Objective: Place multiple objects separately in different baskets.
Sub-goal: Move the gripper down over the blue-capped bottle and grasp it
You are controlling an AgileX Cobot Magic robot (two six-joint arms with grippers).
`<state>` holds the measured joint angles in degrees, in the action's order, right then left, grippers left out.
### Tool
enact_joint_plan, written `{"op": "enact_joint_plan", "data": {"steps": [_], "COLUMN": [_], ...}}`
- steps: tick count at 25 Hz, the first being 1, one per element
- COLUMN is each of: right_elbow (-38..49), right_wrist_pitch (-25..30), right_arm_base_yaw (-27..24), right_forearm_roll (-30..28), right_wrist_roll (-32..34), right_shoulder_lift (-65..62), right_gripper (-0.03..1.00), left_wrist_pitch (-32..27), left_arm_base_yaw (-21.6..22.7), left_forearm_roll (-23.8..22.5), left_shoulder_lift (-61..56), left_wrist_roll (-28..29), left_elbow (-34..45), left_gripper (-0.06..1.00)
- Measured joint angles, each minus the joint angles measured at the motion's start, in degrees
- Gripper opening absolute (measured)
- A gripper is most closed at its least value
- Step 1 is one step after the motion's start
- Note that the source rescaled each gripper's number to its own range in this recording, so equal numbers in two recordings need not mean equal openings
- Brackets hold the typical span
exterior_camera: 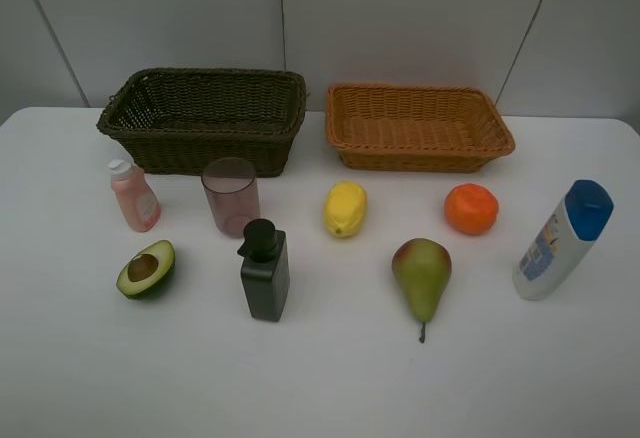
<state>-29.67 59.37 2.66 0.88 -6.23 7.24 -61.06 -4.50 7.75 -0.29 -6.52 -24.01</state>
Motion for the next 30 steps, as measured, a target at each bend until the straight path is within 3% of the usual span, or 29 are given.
{"op": "enact_joint_plan", "data": {"steps": [23,30], "right_elbow": [-0.58,-6.32], "right_wrist_pitch": [-0.72,-1.54], "right_arm_base_yaw": [0.00,0.00], "right_forearm_roll": [0.00,0.04], "right_wrist_roll": [2.52,2.77], "right_shoulder_lift": [22.20,27.16], "right_gripper": [1.00,1.00], "left_wrist_pitch": [0.00,0.00], "left_arm_base_yaw": [0.00,0.00], "left_forearm_roll": [0.00,0.00], "left_shoulder_lift": [0.00,0.00], "left_wrist_roll": [0.00,0.00], "left_elbow": [0.00,0.00], "left_gripper": [1.00,1.00]}}
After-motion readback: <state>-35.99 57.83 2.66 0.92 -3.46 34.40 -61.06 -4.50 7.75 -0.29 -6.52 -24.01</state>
